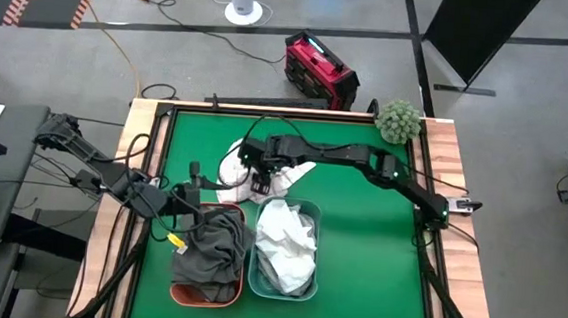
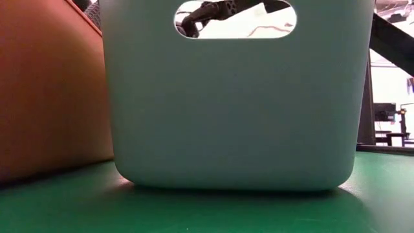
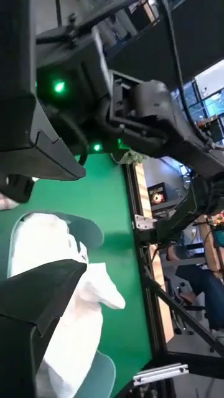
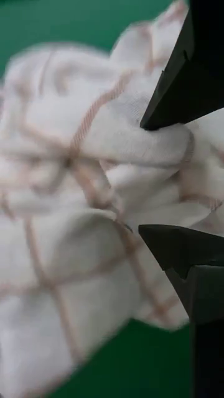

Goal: Sort towels by color in basket
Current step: Put the white checkered towel into the green bin

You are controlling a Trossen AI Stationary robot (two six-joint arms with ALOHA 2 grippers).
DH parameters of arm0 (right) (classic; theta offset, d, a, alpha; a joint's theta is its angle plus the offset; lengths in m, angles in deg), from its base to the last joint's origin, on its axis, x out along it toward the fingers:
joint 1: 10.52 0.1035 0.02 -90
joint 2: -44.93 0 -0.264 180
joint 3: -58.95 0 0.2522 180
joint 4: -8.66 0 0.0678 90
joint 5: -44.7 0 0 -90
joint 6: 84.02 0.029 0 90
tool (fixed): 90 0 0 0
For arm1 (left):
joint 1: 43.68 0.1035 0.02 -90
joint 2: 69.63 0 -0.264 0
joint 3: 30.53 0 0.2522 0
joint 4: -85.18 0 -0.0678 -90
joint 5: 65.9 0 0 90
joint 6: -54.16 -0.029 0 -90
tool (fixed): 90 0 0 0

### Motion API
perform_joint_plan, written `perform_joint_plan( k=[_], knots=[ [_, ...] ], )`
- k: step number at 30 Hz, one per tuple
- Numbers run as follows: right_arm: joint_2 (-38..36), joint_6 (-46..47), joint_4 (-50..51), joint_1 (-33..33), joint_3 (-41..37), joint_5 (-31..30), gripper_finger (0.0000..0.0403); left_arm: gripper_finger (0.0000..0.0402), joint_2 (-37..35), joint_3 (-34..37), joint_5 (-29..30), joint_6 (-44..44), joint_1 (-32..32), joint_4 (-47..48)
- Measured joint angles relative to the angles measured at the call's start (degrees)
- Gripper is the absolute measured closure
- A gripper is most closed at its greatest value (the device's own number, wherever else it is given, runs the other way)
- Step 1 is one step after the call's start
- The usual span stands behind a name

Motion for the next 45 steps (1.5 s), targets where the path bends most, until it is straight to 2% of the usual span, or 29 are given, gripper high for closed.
perform_joint_plan(
  k=[4,8,11,14,20,26,30,37,40,45],
  knots=[
    [2.6,-2.9,-1.5,0.9,0.1,2.7,0.0122,0.0194,0.0,0.0,-0.1,0.3,0.0,0.5],
    [4.2,-4.0,-1.6,1.5,0.1,2.7,0.0123,0.0194,-0.1,0.0,-1.7,1.5,-0.2,1.8],
    [4.0,-3.4,-2.6,1.7,0.1,1.9,0.014,0.0194,0.0,0.0,-1.8,1.6,-0.4,2.7],
    [4.0,-3.3,-2.5,1.6,0.1,1.9,0.0195,0.0194,0.0,0.0,-1.8,1.1,-0.6,2.6],
    [3.9,-3.4,-1.2,0.5,0.1,5.2,0.037,0.0194,-0.1,0.0,-1.8,-0.3,-0.6,2.6],
    [3.5,-4.5,1.1,0.3,0.1,4.4,0.0363,0.0194,-0.1,0.0,-1.7,-2.4,-0.6,4.0],
    [0.9,-4.6,6.2,0.5,1.8,4.2,0.0372,0.0194,-0.1,0.0,-1.7,-2.4,-0.6,6.4],
    [-9.0,-4.6,8.4,3.9,3.3,3.9,0.0372,0.0194,-0.5,0.0,-1.7,-2.8,-0.6,7.6],
    [-14.3,-4.5,8.4,6.4,3.3,0.3,0.0372,0.0194,-1.0,0.0,-1.7,-2.8,-0.6,7.8],
    [-22.3,-2.6,8.7,11.9,3.4,-0.7,0.0372,0.0194,-2.7,0.0,-1.7,-2.0,-0.6,8.6]
  ],
)
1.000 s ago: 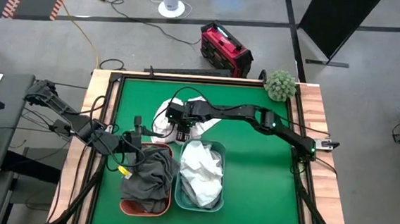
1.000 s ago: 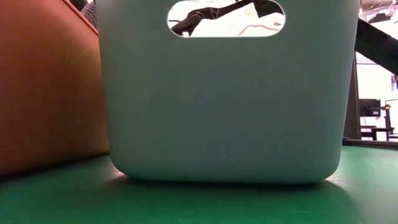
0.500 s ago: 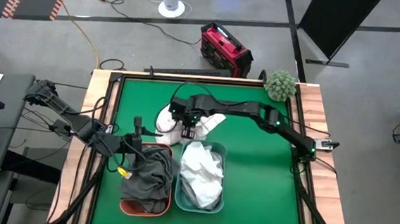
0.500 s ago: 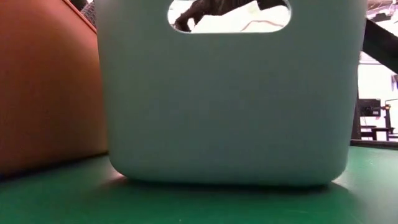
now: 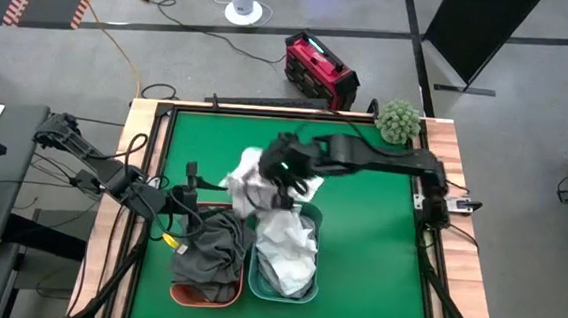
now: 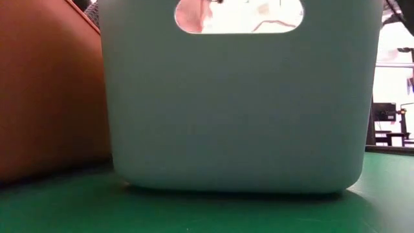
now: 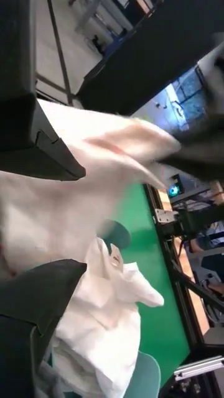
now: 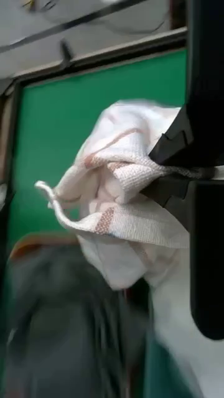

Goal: Sort towels by color in basket
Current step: Put the white checkered towel into the green bin

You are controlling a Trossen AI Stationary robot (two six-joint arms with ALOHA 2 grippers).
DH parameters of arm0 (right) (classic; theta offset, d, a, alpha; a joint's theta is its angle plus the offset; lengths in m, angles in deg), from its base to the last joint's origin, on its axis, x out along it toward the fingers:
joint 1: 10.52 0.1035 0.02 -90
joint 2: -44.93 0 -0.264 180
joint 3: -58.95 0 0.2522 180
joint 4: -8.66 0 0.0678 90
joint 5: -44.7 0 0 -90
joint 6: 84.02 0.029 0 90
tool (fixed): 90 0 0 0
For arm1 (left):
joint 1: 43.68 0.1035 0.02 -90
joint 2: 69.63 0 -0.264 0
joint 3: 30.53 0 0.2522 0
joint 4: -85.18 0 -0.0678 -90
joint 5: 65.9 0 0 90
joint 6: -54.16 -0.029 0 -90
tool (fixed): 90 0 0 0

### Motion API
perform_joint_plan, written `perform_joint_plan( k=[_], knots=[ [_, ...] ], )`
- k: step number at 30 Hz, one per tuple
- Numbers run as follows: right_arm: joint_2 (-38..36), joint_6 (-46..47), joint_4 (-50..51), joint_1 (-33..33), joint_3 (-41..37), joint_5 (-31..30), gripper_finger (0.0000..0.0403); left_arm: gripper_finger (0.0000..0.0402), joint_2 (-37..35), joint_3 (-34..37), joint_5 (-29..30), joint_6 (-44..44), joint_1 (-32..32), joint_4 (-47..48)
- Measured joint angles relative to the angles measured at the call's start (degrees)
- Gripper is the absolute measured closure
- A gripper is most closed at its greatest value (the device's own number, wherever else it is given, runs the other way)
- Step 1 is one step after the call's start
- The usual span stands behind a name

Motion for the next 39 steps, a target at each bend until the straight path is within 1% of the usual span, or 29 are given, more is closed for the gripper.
perform_joint_plan(
  k=[4,6,9,13,16,21,24,26,28,32,35,39],
  knots=[
    [-5.0,2.4,3.5,5.5,0.0,0.0,0.0372,0.0194,-2.3,0.0,0.0,1.8,-0.2,3.8],
    [-7.5,3.6,4.8,8.5,0.0,-2.1,0.0372,0.0194,-3.9,0.0,0.0,3.3,-0.5,5.8],
    [-10.8,4.7,4.3,13.2,0.0,-4.8,0.0372,0.0194,-6.5,0.0,0.0,5.3,-0.9,7.7],
    [-14.6,4.0,0.9,19.8,0.0,-6.1,0.0361,0.0194,-8.7,0.0,0.0,7.5,-1.0,9.8],
    [-16.7,0.4,-1.5,24.0,0.0,-6.3,0.0356,0.0194,-9.2,0.0,0.1,8.5,-1.0,11.2],
    [-19.2,-12.3,-3.7,30.9,0.0,-4.2,0.0366,0.0194,-8.9,0.0,0.3,8.7,-1.0,11.2],
    [-20.9,-16.2,-7.3,33.7,0.0,-3.6,0.037,0.0194,-8.6,0.0,1.3,8.4,-0.9,11.2],
    [-21.8,-16.9,-8.5,34.1,0.0,-4.1,0.0368,0.0194,-8.5,0.0,2.2,8.5,-0.9,11.2],
    [-22.4,-16.9,-9.3,33.8,0.0,-6.1,0.0364,0.0194,-8.5,0.0,2.8,8.4,-0.9,11.0],
    [-22.8,-16.3,-10.5,31.0,0.0,-7.1,0.0364,0.0194,-8.5,0.0,3.2,8.2,-0.9,10.9],
    [-21.5,-13.8,-11.0,26.9,0.1,-7.1,0.0367,0.0194,-8.5,0.0,3.3,7.4,-0.9,10.5],
    [-17.0,-9.3,-11.3,20.4,0.0,-7.2,0.0365,0.0194,-8.5,0.0,3.3,6.9,-0.9,10.6]
  ],
)
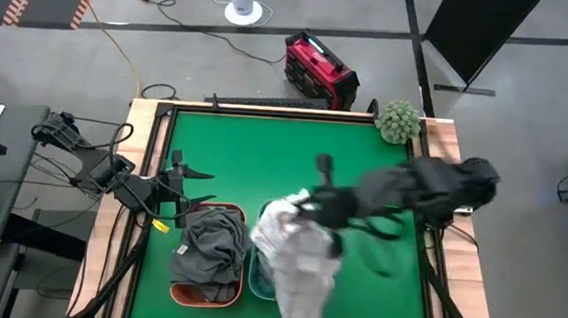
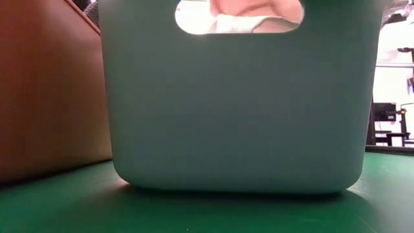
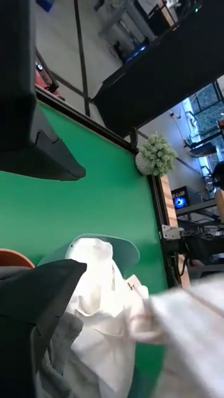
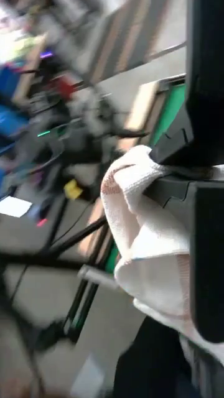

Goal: Sort towels by color in basket
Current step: Put the white checkered towel into the green bin

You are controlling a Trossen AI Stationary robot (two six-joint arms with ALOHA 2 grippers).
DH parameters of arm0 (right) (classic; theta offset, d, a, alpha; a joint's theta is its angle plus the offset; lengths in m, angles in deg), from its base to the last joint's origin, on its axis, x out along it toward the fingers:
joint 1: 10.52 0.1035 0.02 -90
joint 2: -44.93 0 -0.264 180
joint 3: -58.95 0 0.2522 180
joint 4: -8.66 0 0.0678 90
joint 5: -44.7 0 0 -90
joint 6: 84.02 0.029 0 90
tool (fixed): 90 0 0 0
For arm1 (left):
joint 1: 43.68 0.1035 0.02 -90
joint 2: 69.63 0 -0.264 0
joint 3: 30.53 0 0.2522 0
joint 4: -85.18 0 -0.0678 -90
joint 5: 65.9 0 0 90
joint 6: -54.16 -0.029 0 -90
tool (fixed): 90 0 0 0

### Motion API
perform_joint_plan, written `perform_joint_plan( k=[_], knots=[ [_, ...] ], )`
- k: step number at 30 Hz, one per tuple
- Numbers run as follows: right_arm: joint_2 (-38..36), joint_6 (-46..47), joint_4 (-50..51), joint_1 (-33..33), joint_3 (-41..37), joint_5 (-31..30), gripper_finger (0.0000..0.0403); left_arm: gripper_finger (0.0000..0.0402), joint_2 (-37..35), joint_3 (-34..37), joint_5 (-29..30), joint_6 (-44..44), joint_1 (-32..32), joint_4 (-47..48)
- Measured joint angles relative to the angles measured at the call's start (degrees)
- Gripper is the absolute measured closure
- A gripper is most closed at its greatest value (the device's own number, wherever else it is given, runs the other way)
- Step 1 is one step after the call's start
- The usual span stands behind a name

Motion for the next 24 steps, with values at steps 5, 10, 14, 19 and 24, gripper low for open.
perform_joint_plan(
  k=[5,10,14,19,24],
  knots=[
    [4.1,1.1,0.6,-6.4,-0.1,-9.2,0.0366,0.0194,0.0,0.0,0.0,-0.1,0.0,0.0],
    [4.7,-1.7,7.0,-11.1,0.0,-26.4,0.0368,0.0194,0.0,0.0,0.0,-0.1,0.0,0.7],
    [4.5,-3.1,12.8,-14.3,0.0,-26.8,0.0367,0.0194,0.0,0.0,0.0,-0.1,0.0,2.0],
    [4.3,-5.1,18.1,-15.4,0.0,-16.6,0.0367,0.0194,0.0,0.0,0.0,0.3,0.0,2.2],
    [5.0,-0.8,13.6,-14.1,0.0,5.7,0.0367,0.0194,0.0,0.0,0.0,0.5,0.0,2.2]
  ],
)
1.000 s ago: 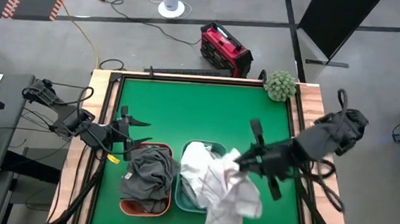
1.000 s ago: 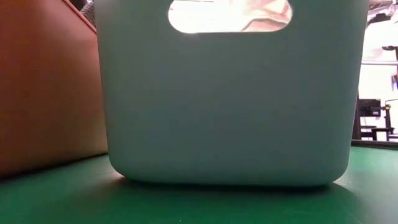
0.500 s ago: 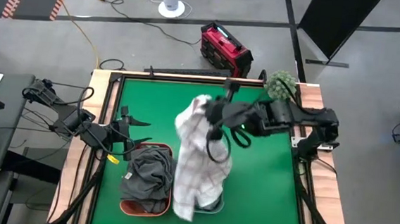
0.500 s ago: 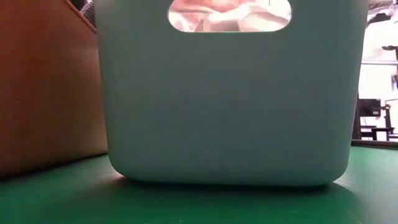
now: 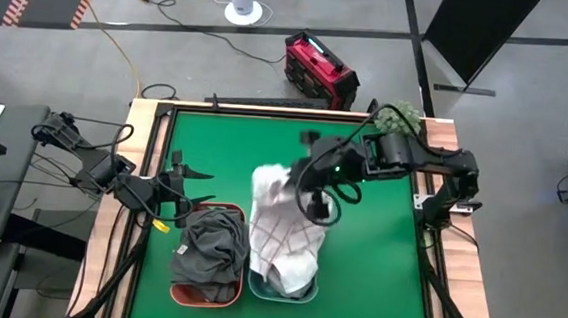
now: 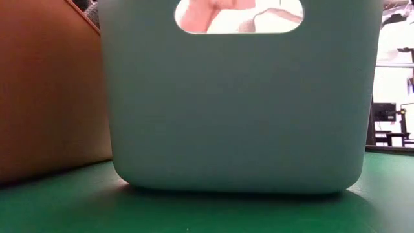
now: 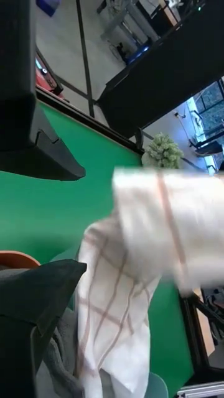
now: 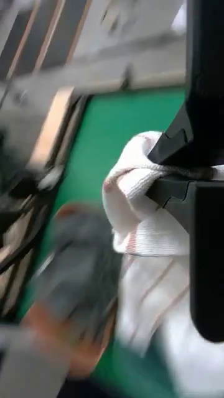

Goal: Sort towels by color in basket
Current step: Put the white checkered towel into the green bin

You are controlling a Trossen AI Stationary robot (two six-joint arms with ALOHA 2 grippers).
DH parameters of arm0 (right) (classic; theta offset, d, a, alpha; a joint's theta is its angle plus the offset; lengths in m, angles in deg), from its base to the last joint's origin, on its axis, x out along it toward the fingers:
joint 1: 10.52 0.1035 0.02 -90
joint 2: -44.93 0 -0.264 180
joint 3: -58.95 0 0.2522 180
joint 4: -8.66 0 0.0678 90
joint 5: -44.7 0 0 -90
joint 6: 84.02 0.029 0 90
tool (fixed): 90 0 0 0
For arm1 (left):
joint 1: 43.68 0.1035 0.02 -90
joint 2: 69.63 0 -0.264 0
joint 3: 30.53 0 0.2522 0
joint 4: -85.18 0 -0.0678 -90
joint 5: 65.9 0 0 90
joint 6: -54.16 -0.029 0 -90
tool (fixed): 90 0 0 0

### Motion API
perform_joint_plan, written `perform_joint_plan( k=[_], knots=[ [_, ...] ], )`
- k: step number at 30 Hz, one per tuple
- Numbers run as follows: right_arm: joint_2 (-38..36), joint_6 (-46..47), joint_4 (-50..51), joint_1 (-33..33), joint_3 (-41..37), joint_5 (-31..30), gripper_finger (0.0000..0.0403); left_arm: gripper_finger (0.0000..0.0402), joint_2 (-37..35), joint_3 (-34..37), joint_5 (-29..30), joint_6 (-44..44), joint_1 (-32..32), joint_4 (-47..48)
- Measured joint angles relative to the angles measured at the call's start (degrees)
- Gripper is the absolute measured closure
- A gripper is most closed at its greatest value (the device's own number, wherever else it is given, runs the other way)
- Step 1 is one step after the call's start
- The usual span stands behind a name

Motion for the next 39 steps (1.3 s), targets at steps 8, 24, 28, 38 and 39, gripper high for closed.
perform_joint_plan(
  k=[8,24,28,38,39],
  knots=[
    [5.5,5.1,-5.4,8.6,0.0,10.5,0.0367,0.0194,0.0,0.0,0.0,0.5,0.0,0.0],
    [23.0,11.7,-9.6,15.0,-0.1,39.0,0.0367,0.0194,0.0,0.0,0.0,1.3,0.0,-0.3],
    [23.3,15.1,-3.4,13.0,-0.1,27.7,0.0367,0.0194,0.0,0.0,0.0,1.3,0.0,-0.2],
    [24.1,21.3,8.1,6.1,-2.0,4.4,0.0366,0.0194,0.0,0.0,0.0,1.1,0.0,1.1],
    [24.5,21.7,8.3,5.7,-3.2,4.0,0.0366,0.0194,0.0,0.0,0.0,0.9,0.0,1.1]
  ],
)
